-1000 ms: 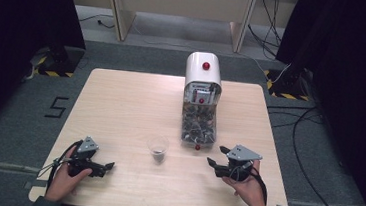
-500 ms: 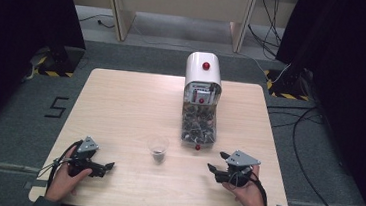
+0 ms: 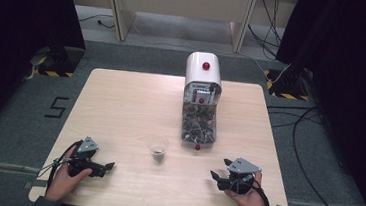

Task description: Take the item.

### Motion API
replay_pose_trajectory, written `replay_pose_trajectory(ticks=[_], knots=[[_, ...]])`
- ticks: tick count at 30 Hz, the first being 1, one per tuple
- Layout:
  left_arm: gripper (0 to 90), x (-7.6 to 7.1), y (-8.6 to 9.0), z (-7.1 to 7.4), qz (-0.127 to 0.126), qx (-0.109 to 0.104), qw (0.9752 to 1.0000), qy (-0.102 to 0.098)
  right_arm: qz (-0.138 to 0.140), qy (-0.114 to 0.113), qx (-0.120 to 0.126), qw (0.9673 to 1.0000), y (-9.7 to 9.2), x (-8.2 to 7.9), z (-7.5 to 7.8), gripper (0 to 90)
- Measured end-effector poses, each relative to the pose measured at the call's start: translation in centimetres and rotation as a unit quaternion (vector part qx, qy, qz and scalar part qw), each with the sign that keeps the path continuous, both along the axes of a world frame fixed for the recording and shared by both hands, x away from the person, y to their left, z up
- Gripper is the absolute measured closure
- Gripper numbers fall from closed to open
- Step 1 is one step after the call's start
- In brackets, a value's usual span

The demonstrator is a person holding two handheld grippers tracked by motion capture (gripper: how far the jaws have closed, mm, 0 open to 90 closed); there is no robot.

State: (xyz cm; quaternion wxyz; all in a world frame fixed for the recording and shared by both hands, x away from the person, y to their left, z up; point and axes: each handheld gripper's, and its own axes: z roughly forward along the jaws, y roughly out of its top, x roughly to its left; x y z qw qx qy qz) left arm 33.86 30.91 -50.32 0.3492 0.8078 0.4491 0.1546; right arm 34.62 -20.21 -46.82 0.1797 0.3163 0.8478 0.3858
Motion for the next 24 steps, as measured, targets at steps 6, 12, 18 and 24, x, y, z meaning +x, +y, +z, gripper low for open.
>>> replay_pose_trajectory(ticks=[6, 12, 18, 24], knots=[[0.0, 0.0, 0.0, 0.0, 0.000, 0.000, 1.0000, 0.000, -0.006, 0.017, -0.006, 0.9998, -0.6, -0.5, -0.4, 33.0], [0.0, 0.0, 0.0, 0.0, 0.000, 0.000, 1.0000, 0.000, -0.010, 0.033, -0.011, 0.9994, -0.9, -0.8, -0.8, 32.6], [0.0, 0.0, 0.0, 0.0, 0.000, 0.000, 1.0000, 0.000, -0.013, 0.047, -0.018, 0.9986, -1.2, -0.9, -1.1, 32.2], [0.0, 0.0, 0.0, 0.0, 0.000, 0.000, 1.0000, 0.000, -0.014, 0.065, -0.016, 0.9976, -1.6, -1.2, -1.5, 29.8]])
